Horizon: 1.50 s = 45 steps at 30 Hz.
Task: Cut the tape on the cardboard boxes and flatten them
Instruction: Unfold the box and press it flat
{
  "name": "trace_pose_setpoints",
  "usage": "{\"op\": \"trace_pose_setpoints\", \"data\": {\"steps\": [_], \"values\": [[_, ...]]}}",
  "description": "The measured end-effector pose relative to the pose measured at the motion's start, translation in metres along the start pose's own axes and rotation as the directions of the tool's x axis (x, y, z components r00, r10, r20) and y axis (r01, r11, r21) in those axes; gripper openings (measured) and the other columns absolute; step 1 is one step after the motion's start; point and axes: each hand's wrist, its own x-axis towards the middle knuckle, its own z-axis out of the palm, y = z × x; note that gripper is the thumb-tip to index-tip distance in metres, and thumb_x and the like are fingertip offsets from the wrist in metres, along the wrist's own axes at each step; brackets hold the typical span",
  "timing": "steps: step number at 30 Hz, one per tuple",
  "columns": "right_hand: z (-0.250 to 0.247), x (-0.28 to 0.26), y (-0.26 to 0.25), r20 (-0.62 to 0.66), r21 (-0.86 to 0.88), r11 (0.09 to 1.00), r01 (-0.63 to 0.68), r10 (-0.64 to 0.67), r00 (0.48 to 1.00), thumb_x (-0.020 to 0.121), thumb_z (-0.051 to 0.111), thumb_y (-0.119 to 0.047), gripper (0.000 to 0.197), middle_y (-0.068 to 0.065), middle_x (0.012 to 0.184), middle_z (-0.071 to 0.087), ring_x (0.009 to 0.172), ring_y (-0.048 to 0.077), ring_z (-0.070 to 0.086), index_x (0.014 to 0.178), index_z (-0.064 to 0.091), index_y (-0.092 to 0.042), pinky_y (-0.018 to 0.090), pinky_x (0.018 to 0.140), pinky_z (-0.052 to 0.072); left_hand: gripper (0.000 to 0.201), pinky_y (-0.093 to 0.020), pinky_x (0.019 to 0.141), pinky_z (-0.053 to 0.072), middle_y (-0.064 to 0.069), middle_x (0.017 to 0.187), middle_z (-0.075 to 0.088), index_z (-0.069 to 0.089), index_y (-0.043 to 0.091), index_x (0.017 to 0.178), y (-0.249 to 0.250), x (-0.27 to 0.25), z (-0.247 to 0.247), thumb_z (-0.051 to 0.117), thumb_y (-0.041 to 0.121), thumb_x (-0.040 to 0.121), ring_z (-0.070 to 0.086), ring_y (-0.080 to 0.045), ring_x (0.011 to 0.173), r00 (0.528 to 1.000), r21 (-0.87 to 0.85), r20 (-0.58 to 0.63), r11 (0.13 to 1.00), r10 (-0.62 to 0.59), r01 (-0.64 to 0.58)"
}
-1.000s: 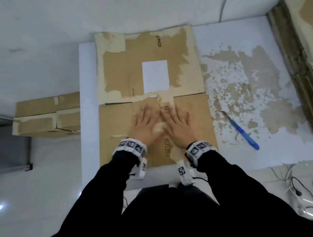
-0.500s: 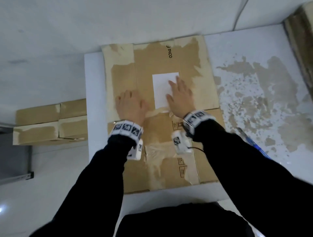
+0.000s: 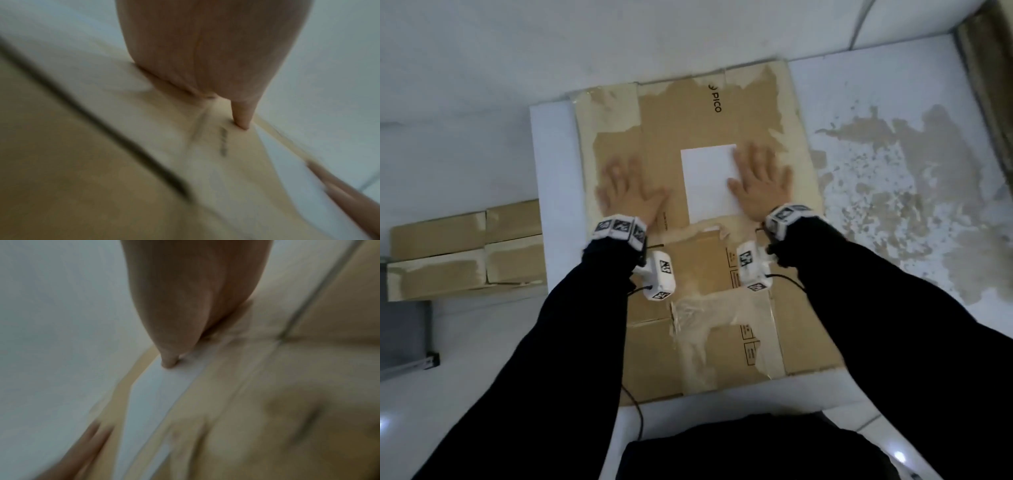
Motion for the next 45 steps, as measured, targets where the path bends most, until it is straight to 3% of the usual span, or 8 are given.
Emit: {"op": "trace_pose_setpoints", "data": {"steps": [6, 11, 18, 23, 27, 32, 40, 45], "values": [[-0.011, -0.029, 0.034, -0.064, 0.105, 0.977, -0.187, 0.195, 0.979, 0.097, 0.037, -0.043, 0.063, 0.003, 0.160, -0.010, 0.146, 0.031, -0.009, 0.151, 0.006, -0.033, 0.050, 0.116, -0.001, 0.091, -0.051, 0.117, -0.002, -0.013, 0.159, -0.012, 0.006, 0.026, 0.153, -0.002, -0.048, -0.002, 0.060, 0.049, 0.084, -0.010, -0.029, 0.147, 0.952, -0.288, -0.081, 0.922, -0.294, 0.260], [0.009, -0.088, 0.063, -0.269, 0.304, 0.825, -0.477, 0.555, 0.788, 0.089, 0.054, -0.035, 0.061, 0.021, 0.137, 0.037, 0.126, 0.037, 0.035, 0.135, 0.033, -0.001, 0.046, 0.099, 0.034, 0.073, -0.046, 0.101, 0.033, -0.018, 0.140, 0.036, 0.035, 0.005, 0.137, -0.034, -0.119, 0.023, 0.068, 0.038, 0.080, 0.032, -0.034, 0.131, 0.773, -0.506, -0.167, 0.726, -0.612, 0.466], [-0.006, -0.118, 0.074, -0.325, 0.318, 0.937, -0.144, 0.250, 0.912, 0.098, 0.045, -0.025, 0.040, 0.025, 0.118, 0.053, 0.106, 0.040, 0.054, 0.128, 0.038, 0.000, 0.047, 0.086, 0.046, 0.032, -0.028, 0.074, 0.032, -0.021, 0.101, 0.057, 0.057, 0.000, 0.103, -0.057, -0.155, 0.029, 0.055, 0.030, 0.095, 0.056, -0.033, 0.100, 0.812, -0.655, -0.277, 0.720, -0.513, 0.232], [-0.047, -0.149, 0.088, -0.441, 0.466, 0.881, 0.083, 0.150, 0.885, 0.095, 0.053, -0.013, 0.037, 0.009, 0.089, 0.065, 0.080, 0.023, 0.062, 0.129, 0.042, -0.003, 0.015, 0.063, 0.041, 0.024, -0.029, 0.075, 0.031, -0.015, 0.094, 0.052, 0.052, 0.007, 0.098, -0.023, -0.186, 0.015, 0.056, 0.031, 0.095, 0.047, -0.023, 0.086, 0.796, -0.633, -0.413, 0.768, -0.443, 0.100], [-0.109, -0.178, 0.146, -0.593, 0.486, 0.847, 0.214, 0.140, 0.793, 0.092, 0.056, -0.009, 0.043, -0.011, 0.064, 0.046, 0.056, 0.001, 0.045, 0.132, 0.042, -0.013, 0.005, 0.051, 0.034, 0.027, -0.025, 0.066, 0.025, -0.011, 0.077, 0.047, 0.043, 0.012, 0.078, 0.058, -0.204, -0.002, 0.054, 0.029, 0.096, 0.043, -0.024, 0.080, 0.783, -0.606, -0.528, 0.791, -0.330, -0.076], [-0.192, -0.196, 0.285, -0.707, 0.450, 0.852, 0.268, 0.156, 0.690, 0.090, 0.060, -0.016, 0.042, 0.008, 0.081, 0.058, 0.074, 0.022, 0.051, 0.131, 0.047, -0.017, 0.022, 0.067, 0.035, 0.038, -0.016, 0.051, 0.031, 0.002, 0.064, 0.034, 0.032, 0.021, 0.066, 0.208, -0.202, 0.018, 0.055, 0.026, 0.096, 0.032, -0.016, 0.062, 0.800, -0.670, -0.565, 0.680, -0.204, -0.300], [-0.290, -0.198, 0.532, -0.709, 0.455, 0.886, 0.085, 0.304, 0.636, 0.091, 0.059, -0.019, 0.043, 0.014, 0.106, 0.063, 0.083, 0.022, 0.053, 0.133, 0.049, -0.016, 0.020, 0.082, 0.037, 0.012, -0.025, 0.070, 0.037, -0.003, 0.083, 0.054, 0.049, 0.008, 0.094, 0.464, -0.170, 0.097, 0.055, 0.019, 0.094, 0.050, -0.018, 0.082, 0.881, -0.763, -0.458, 0.561, -0.120, -0.321], [-0.319, -0.173, 0.636, -0.633, 0.414, 0.904, -0.109, 0.372, 0.679, 0.095, 0.051, -0.022, 0.048, 0.024, 0.124, 0.057, 0.112, 0.038, 0.054, 0.142, 0.043, -0.017, 0.038, 0.097, 0.039, 0.033, -0.017, 0.071, 0.035, -0.004, 0.105, 0.056, 0.047, 0.006, 0.120, 0.578, -0.158, 0.138, 0.057, 0.011, 0.089, 0.053, -0.019, 0.094, 0.944, -0.665, -0.324, 0.695, 0.060, -0.272]]}}
